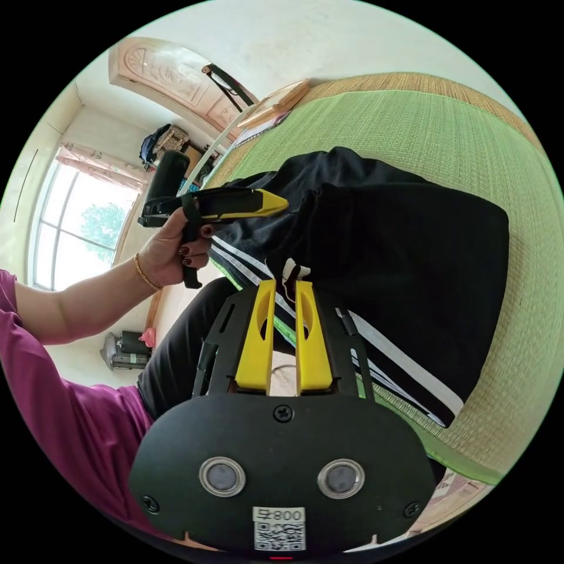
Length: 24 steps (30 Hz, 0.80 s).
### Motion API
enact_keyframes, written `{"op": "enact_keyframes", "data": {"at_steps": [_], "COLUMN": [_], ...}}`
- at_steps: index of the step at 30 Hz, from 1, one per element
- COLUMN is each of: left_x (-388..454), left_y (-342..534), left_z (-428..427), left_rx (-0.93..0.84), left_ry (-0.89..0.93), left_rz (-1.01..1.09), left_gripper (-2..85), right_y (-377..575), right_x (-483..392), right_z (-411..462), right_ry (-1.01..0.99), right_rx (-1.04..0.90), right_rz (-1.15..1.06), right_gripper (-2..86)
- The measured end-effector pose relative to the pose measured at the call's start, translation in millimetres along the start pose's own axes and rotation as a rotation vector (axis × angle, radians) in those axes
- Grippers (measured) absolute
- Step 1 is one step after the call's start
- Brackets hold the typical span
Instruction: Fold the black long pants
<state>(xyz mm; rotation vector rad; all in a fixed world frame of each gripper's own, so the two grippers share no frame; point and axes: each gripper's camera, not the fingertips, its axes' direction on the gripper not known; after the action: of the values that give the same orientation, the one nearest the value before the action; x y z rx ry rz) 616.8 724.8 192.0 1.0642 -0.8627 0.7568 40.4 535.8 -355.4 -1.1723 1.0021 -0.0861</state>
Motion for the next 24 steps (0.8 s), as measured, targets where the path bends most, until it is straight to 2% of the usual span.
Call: {"op": "enact_keyframes", "data": {"at_steps": [4, 7, 12, 19, 24], "left_x": [33, 37, 34, 85, 102], "left_y": [14, 27, 44, 58, 66], "left_z": [9, 25, 8, 1, 14], "left_rx": [-0.059, -0.156, -0.108, -0.122, -0.144], "left_ry": [0.026, -0.099, -0.099, -0.130, -0.150], "left_rz": [0.111, 0.099, 0.038, 0.128, 0.107], "left_gripper": [4.1, 3.5, 2.8, 1.1, 0.3], "right_y": [-12, -19, -29, -79, -120], "right_x": [-13, -27, -32, -19, -1], "right_z": [-3, -2, -19, -39, 13], "right_ry": [0.026, 0.003, 0.049, 0.113, 0.208], "right_rx": [-0.014, -0.043, -0.034, 0.061, -0.120], "right_rz": [-0.028, -0.086, -0.088, -0.071, -0.052], "right_gripper": [5.2, 3.5, 1.1, 0.2, 0.1]}}
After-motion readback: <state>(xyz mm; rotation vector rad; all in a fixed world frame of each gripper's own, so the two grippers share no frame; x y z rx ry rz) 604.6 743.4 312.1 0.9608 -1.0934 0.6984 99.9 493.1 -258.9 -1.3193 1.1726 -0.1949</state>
